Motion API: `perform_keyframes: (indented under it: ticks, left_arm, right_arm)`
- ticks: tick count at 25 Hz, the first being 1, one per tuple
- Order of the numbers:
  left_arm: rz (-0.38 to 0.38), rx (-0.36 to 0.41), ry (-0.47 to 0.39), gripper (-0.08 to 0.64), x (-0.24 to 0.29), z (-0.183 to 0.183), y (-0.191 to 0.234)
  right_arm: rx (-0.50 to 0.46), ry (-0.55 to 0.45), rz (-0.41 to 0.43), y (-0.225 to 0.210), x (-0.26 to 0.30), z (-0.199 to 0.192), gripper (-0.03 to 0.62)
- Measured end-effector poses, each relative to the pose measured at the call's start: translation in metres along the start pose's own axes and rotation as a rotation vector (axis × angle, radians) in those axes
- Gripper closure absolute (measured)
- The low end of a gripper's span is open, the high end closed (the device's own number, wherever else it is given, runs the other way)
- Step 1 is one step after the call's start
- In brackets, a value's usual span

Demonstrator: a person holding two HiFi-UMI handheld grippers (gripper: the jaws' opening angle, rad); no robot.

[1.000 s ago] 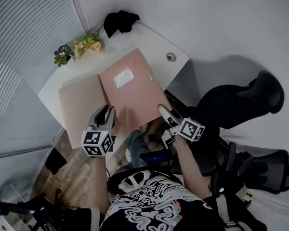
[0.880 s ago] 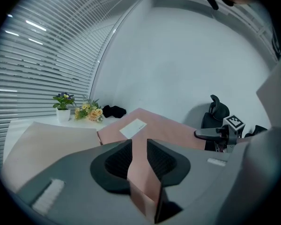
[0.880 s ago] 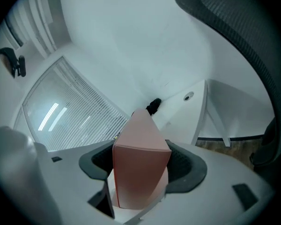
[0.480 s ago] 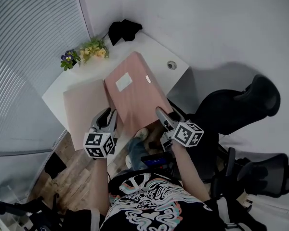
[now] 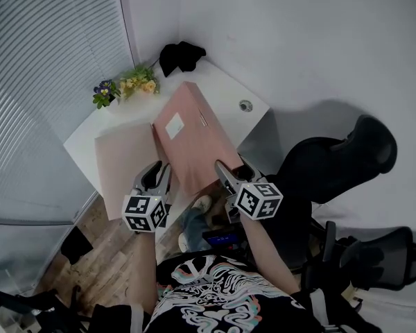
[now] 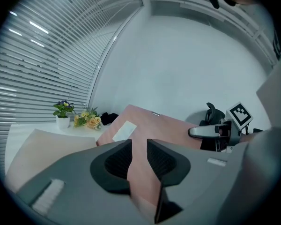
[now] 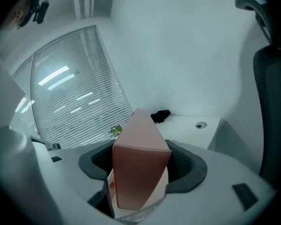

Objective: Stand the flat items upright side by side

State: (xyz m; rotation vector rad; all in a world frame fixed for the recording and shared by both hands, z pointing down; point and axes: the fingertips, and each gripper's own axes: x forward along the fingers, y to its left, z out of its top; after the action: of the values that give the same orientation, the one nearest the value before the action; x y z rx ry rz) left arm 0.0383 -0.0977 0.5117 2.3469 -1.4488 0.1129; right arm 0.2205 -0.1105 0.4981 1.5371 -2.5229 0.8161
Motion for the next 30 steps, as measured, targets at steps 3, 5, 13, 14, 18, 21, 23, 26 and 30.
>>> perform_keyframes:
  ticks: [3, 5, 13, 14, 18, 21, 23, 26, 30]
  left_arm:
    - [0.001, 0.002, -0.007, 0.462, -0.005, 0.003, 0.000]
    - [0.007, -0.002, -0.011, 0.462, -0.009, 0.004, 0.001]
    - [0.016, -0.004, -0.032, 0.462, -0.017, 0.010, 0.007]
    - [0.015, -0.004, -0.034, 0.462, -0.018, 0.011, 0.007]
    - [0.017, 0.005, -0.029, 0.460, -0.020, 0.011, 0.008]
    - [0.017, 0.003, -0.027, 0.460, -0.022, 0.011, 0.009]
    - [0.013, 0.001, -0.031, 0.460, -0.021, 0.013, 0.009]
    - [0.007, -0.004, -0.035, 0.460, -0.021, 0.014, 0.009]
    - [-0.005, -0.016, -0.040, 0.459, -0.022, 0.015, 0.005]
  right_arm:
    - [-0.073, 0.000, -0.029, 0.008, 0.001, 0.006, 0.282]
    - [-0.111, 0.005, -0.044, 0.014, 0.001, 0.007, 0.281]
    - [-0.244, 0.024, -0.069, 0.039, 0.004, 0.005, 0.278]
    - [-0.257, 0.023, -0.068, 0.042, 0.004, 0.005, 0.279]
    - [-0.256, 0.011, -0.035, 0.054, 0.004, 0.006, 0.290]
    - [-0.248, 0.016, -0.003, 0.060, 0.005, 0.007, 0.290]
    - [-0.232, 0.021, 0.015, 0.062, 0.005, 0.008, 0.290]
    - [-0.211, 0.030, 0.043, 0.067, 0.006, 0.007, 0.285]
    - [-0.196, 0.045, 0.073, 0.072, 0.002, 0.006, 0.279]
